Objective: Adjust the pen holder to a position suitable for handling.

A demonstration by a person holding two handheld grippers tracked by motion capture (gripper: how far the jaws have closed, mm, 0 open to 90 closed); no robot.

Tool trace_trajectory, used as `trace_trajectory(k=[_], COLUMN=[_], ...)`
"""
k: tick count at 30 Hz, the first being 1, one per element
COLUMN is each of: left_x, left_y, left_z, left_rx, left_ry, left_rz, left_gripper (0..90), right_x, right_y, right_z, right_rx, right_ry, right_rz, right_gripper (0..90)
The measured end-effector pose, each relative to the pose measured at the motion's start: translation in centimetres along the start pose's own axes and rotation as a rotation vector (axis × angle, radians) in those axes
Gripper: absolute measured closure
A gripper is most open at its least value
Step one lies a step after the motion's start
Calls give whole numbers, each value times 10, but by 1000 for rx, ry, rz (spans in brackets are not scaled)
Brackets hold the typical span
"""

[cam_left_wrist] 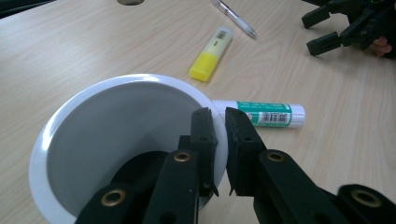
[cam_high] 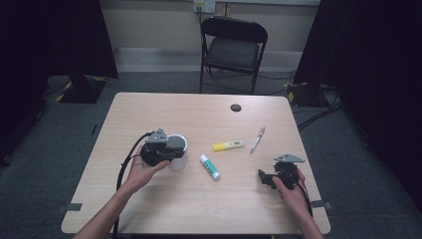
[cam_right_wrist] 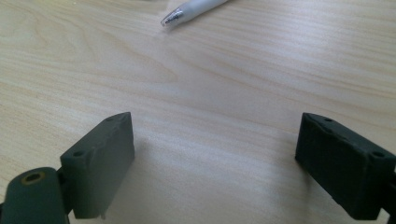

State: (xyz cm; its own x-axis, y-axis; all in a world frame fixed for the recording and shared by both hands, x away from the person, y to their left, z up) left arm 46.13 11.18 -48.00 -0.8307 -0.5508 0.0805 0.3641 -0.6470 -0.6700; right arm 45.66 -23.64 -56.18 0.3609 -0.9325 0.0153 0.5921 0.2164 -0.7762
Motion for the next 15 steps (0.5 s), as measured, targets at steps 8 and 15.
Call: trace_trajectory(k=[8, 15], left_x=[18, 31], left_y=[2, 2], left_z=[0, -1], left_rx=[-9, -6], left_ry=[31, 42], left_rz=[-38, -59], left_gripper=[827, 827], right_x=[0, 0], right_y=[0, 0], right_z=[0, 0], right_rx=[0, 0], right_ry=[0, 0], right_rz=[0, 0], right_gripper=[109, 109])
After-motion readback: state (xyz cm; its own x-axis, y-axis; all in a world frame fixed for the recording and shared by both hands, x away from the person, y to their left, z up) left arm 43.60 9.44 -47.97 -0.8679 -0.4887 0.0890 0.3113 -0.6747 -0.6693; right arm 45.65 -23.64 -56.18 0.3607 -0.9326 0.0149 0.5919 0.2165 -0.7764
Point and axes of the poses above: each handheld gripper's, and its own axes: y roughly forward along the jaws, z roughly out of its top, x roughly to its right, the point moved 9 cm from there along y, roughly forward along the jaws, and after that the axes turned 8 degrees about -x, right-handed, at the moved point
